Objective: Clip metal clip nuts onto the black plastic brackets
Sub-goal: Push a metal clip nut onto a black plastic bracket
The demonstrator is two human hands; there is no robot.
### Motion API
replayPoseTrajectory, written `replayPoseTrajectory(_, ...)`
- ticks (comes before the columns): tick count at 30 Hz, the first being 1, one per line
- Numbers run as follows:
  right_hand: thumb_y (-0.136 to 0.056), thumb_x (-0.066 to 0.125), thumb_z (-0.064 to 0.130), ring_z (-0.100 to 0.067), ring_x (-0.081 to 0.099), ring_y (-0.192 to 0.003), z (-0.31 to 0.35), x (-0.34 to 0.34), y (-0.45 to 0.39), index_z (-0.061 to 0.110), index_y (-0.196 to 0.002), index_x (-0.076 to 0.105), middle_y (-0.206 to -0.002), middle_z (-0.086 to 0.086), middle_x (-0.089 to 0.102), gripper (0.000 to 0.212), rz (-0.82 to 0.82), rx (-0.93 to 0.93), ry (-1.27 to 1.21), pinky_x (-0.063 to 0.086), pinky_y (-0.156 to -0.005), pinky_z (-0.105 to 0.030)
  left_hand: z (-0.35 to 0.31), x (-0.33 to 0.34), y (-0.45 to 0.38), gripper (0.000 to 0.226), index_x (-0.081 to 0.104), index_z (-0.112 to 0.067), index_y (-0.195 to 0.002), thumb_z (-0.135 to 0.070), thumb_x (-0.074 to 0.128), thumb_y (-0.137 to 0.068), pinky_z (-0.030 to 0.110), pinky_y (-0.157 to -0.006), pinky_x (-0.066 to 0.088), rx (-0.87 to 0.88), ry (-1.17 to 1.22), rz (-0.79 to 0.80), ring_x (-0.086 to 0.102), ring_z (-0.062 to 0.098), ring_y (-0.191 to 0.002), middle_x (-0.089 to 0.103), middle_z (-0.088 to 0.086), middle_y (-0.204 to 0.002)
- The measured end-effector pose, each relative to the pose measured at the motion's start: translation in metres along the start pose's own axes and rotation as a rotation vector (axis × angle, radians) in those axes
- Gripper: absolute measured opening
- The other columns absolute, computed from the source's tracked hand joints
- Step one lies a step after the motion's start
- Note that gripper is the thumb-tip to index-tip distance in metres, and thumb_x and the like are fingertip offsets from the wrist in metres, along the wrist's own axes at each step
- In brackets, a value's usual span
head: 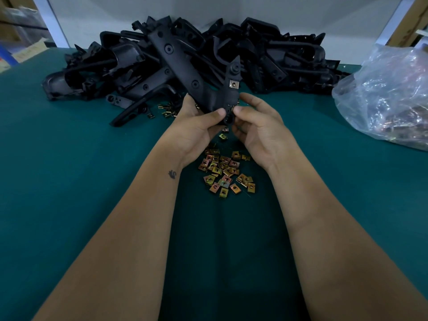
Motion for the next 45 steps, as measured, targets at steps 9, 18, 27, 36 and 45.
replayPoseTrajectory(9, -0.088, 0.061, -0.002, -0.017, 0.065, -0.088, -0.003, 0.007, 0.002, 0.01, -0.121, 0.057, -0.099, -0.005, 0.07, 0.036, 0.053, 0.003, 0.04, 0.054, -0.077, -0.029, 0.002, 0.003, 0.003, 0.057, 0.029, -0.004, -0.147, 0.011, 0.049, -0.095, 0.032, -0.098, 0.054, -0.035, -0.024, 0.05, 0.063, 0.019, -0.111, 0.059, 0.013, -0.129)
replayPoseTrajectory(18, -0.094, 0.057, 0.009, -0.01, 0.059, -0.073, 0.0, 0.017, 0.002, 0.016, -0.105, 0.065, -0.091, -0.002, 0.068, 0.016, 0.041, -0.014, -0.097, 0.051, -0.078, -0.025, 0.0, 0.0, 0.0, 0.038, 0.051, -0.009, -0.125, 0.004, 0.052, -0.089, 0.027, -0.085, 0.056, -0.04, 0.297, 0.045, 0.067, 0.017, -0.094, 0.066, 0.008, -0.109)
replayPoseTrajectory(27, -0.091, 0.06, 0.007, -0.016, 0.062, -0.086, -0.001, 0.024, 0.004, 0.016, -0.108, 0.064, -0.095, -0.003, 0.07, 0.02, 0.128, -0.019, -0.131, 0.047, -0.092, -0.037, 0.0, 0.003, 0.003, 0.036, 0.051, -0.012, -0.126, -0.003, 0.053, -0.091, 0.025, -0.086, 0.052, -0.065, 0.276, 0.088, 0.062, 0.016, -0.095, 0.065, 0.005, -0.109)
replayPoseTrajectory(36, -0.087, 0.065, 0.009, -0.022, 0.06, -0.092, 0.002, 0.016, 0.004, 0.02, -0.102, 0.068, -0.097, -0.004, 0.07, 0.018, 0.074, -0.071, -0.031, 0.048, -0.087, -0.04, 0.004, 0.002, 0.004, 0.035, 0.051, -0.012, -0.126, -0.004, 0.052, -0.091, 0.025, -0.079, 0.052, -0.11, 0.269, 0.029, 0.063, 0.016, -0.09, 0.063, 0.007, -0.112)
replayPoseTrajectory(45, -0.091, 0.061, 0.013, -0.021, 0.056, -0.083, 0.006, 0.001, 0.001, 0.016, -0.092, 0.065, -0.086, -0.002, 0.065, 0.005, -0.041, -0.074, -0.027, 0.045, -0.074, -0.031, 0.008, 0.005, 0.004, 0.027, 0.048, -0.01, -0.111, 0.006, 0.038, -0.091, 0.025, -0.067, 0.049, -0.157, 0.234, 0.019, 0.056, 0.016, -0.082, 0.058, 0.008, -0.105)
Point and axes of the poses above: each hand's wrist, its own y-axis away from the middle knuckle, its own x-axis out of the palm, z = x × y, the point moved 10 cm from there along -y, towards the middle knuckle
